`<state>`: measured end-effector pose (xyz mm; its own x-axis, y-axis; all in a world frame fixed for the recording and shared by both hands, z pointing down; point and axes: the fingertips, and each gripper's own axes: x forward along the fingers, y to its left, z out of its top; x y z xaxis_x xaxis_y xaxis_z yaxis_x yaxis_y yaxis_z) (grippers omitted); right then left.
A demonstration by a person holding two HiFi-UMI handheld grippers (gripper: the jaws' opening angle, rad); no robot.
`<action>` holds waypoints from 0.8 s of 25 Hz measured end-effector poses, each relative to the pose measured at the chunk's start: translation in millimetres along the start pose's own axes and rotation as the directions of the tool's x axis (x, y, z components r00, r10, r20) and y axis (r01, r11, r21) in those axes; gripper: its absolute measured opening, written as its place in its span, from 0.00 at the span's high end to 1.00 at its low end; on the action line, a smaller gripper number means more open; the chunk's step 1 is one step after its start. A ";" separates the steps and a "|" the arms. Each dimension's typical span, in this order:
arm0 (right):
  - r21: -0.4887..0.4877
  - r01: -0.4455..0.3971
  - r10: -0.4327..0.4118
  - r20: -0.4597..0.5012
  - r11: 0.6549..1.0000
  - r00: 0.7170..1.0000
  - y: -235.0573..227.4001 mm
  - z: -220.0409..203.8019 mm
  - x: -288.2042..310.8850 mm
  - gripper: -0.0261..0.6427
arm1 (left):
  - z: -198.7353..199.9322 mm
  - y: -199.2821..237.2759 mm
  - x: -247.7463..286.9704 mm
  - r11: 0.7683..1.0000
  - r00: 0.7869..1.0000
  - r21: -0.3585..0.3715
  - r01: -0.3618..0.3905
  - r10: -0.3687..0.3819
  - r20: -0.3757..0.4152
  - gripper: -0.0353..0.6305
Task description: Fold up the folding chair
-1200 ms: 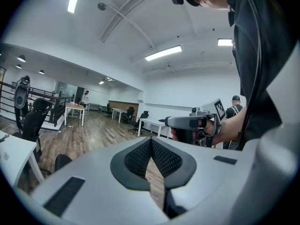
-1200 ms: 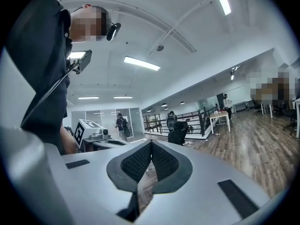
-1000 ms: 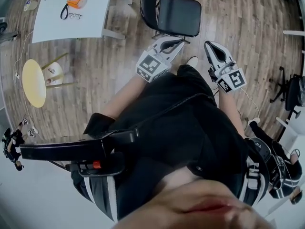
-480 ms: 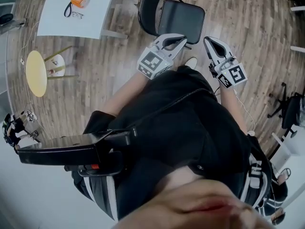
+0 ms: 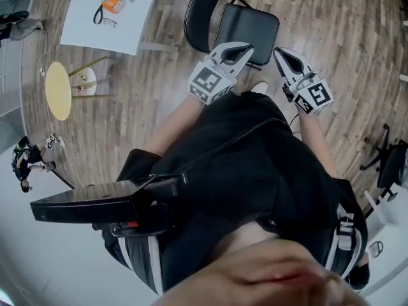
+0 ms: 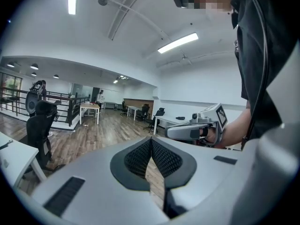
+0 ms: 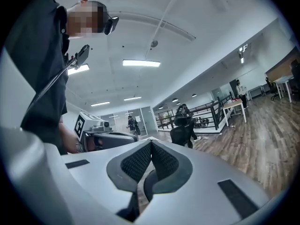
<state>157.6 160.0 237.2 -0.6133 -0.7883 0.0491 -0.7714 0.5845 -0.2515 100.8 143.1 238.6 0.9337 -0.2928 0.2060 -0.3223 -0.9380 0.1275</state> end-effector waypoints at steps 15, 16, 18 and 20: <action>0.086 0.130 -0.125 -0.062 0.988 0.990 -28.9 -45.3 98.4 0.95 | -30.3 117.5 -21.1 0.997 0.994 -0.033 0.077 -0.079 -0.076 0.94; 0.100 0.143 -0.136 -0.072 0.985 0.988 -35.2 -51.3 106.2 0.95 | -36.4 132.6 -22.4 0.996 0.993 -0.041 0.073 -0.077 -0.091 0.94; 0.124 0.168 -0.156 -0.101 0.978 0.983 -48.5 -67.6 119.9 0.95 | -53.3 165.6 -25.7 0.996 0.990 -0.075 0.048 -0.057 -0.129 0.94; 0.158 0.191 -0.170 -0.134 0.969 0.976 -58.8 -86.9 127.1 0.95 | -75.1 196.0 -30.8 0.991 0.982 -0.136 0.012 -0.037 -0.184 0.94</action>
<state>110.3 42.1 342.3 -0.4901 -0.8433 0.2205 -0.8375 0.3854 -0.3875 -2.8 -17.8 330.1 0.9005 -0.2189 0.3757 -0.3293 -0.9076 0.2605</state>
